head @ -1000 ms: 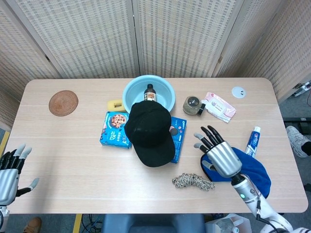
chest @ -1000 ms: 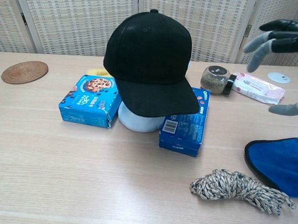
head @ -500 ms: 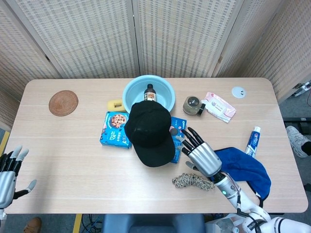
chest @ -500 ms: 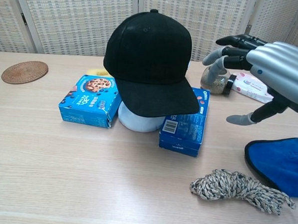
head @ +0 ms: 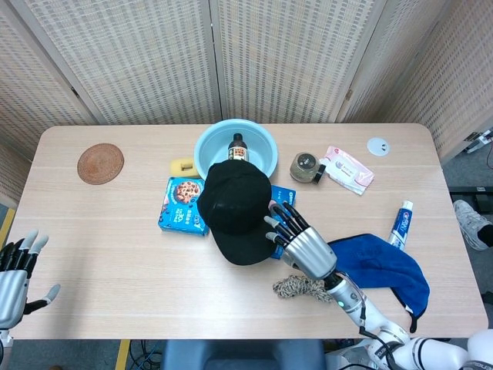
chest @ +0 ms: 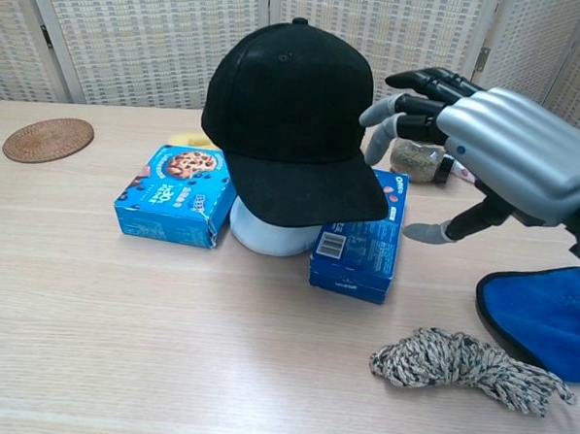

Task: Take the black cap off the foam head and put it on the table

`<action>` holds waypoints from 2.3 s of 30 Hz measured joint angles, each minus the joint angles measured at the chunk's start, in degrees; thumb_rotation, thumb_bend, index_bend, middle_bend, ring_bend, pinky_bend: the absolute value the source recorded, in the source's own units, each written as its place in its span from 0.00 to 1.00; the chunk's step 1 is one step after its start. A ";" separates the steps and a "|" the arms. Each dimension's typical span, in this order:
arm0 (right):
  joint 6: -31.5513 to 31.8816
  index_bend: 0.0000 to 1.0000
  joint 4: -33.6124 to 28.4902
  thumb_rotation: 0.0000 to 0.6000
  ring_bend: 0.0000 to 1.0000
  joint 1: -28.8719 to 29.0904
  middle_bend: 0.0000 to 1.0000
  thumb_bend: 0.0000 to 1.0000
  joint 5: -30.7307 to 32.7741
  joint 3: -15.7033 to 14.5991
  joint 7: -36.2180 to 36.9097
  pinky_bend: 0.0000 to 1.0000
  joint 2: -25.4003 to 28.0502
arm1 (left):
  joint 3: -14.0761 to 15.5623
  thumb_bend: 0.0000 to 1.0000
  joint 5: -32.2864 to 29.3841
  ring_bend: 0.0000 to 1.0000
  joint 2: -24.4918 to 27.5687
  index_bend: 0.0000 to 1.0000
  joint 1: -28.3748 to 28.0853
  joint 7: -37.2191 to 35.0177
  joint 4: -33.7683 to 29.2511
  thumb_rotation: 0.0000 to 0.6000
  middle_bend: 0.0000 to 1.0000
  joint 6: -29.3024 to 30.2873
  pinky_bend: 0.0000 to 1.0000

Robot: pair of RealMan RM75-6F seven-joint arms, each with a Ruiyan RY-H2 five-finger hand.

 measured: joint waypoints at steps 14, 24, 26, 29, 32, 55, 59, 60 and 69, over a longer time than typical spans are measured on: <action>4.45 0.27 8.88 1.00 0.00 2.52 0.17 0.00 -1.49 -0.12 2.16 0.00 -6.33 | -0.22 0.20 -0.54 0.00 0.03 0.01 -0.33 0.15 0.13 1.00 0.00 -0.93 0.00; 6.93 0.27 15.14 1.00 0.00 4.98 0.17 0.00 -3.16 -0.84 3.39 0.00 -9.59 | -0.38 0.20 -0.86 0.00 -0.13 0.01 -0.41 -0.19 0.54 1.00 0.00 -1.17 0.00; 7.76 0.27 16.04 1.00 0.00 5.57 0.17 0.00 -3.44 -0.85 4.06 0.00 -10.15 | -0.41 0.20 -0.87 0.00 -0.15 0.01 -0.38 -0.37 0.70 1.00 0.00 -1.11 0.00; 8.88 0.30 17.26 1.00 0.00 5.97 0.18 0.00 -3.82 -0.99 4.34 0.00 -10.68 | -0.43 0.20 -0.92 0.00 -0.23 0.01 -0.33 -0.64 0.93 1.00 0.00 -1.08 0.00; 9.50 0.35 18.53 1.00 0.00 6.18 0.19 0.07 -3.98 -1.42 4.74 0.00 -11.08 | -0.40 0.20 -0.99 0.00 -0.36 0.01 -0.34 -0.87 1.22 1.00 0.00 -1.24 0.00; 12.94 0.73 21.21 1.00 0.04 8.64 0.34 0.44 -3.17 -1.42 6.20 0.00 -10.72 | -0.31 0.20 -0.10 0.00 -0.31 0.01 -0.13 -1.75 1.68 1.00 0.00 -0.65 0.00; 13.57 0.78 20.78 1.00 0.08 8.92 0.37 0.44 -2.33 -0.62 6.70 0.00 -10.43 | -0.33 0.20 -0.10 0.00 -0.19 0.01 -0.10 -1.66 1.61 1.00 0.00 -0.60 0.00; 13.76 0.80 20.70 1.00 0.08 8.99 0.38 0.44 -2.20 -0.44 6.80 0.00 -10.39 | -0.34 0.20 -0.14 0.00 -0.17 0.01 -0.10 -1.62 1.58 1.00 0.00 -0.62 0.00; 15.09 0.83 20.01 1.00 0.12 10.48 0.41 0.44 -1.25 1.61 7.25 0.00 -9.91 | -0.51 0.20 -0.17 0.00 0.07 0.01 -0.42 -0.92 0.97 1.00 0.00 -0.95 0.00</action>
